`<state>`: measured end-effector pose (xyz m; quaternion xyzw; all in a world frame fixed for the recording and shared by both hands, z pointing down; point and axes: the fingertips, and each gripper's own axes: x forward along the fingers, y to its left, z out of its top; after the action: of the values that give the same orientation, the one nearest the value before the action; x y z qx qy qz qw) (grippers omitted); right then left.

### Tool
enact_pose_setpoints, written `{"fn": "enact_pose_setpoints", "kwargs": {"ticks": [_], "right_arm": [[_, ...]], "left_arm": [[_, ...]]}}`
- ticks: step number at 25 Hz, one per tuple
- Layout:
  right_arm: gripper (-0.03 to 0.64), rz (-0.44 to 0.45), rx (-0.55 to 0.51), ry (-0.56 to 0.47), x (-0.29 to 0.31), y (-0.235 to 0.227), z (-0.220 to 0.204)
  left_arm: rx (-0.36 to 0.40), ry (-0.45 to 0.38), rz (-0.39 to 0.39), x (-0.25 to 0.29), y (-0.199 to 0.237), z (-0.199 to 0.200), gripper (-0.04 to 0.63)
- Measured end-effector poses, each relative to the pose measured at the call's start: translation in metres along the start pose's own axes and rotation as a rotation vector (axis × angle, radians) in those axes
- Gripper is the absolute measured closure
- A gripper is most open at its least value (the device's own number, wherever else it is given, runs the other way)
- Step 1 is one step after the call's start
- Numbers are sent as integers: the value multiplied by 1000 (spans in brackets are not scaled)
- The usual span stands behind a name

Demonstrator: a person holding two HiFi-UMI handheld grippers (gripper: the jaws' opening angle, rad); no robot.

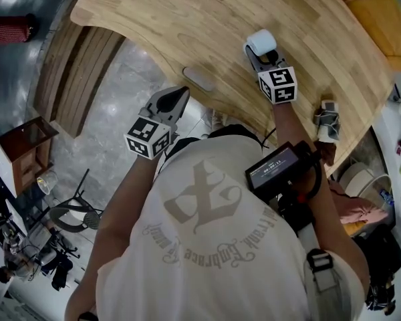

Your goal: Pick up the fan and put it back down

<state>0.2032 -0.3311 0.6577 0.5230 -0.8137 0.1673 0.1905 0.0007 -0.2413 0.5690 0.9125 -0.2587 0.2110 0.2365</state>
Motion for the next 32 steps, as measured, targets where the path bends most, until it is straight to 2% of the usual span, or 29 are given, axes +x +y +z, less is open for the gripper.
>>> {"fn": "enact_pose_setpoints", "kwargs": {"ticks": [7,14,27,32], "right_arm": [[443,-26,36,59,2,-3,-15],[419,-47,70,45,-8,-6,-17],[422,-53,90,23,-39,-8,-21],[571,-82,86,-27,-61,-4,-8]], "left_arm": [[1,13,-7,-1,0,-5,584],[14,23,-17,-2,-4,-8,584],[50,13,-58,10,-25,-3,584],[69,9,-80,9,-33,-3,584]]}}
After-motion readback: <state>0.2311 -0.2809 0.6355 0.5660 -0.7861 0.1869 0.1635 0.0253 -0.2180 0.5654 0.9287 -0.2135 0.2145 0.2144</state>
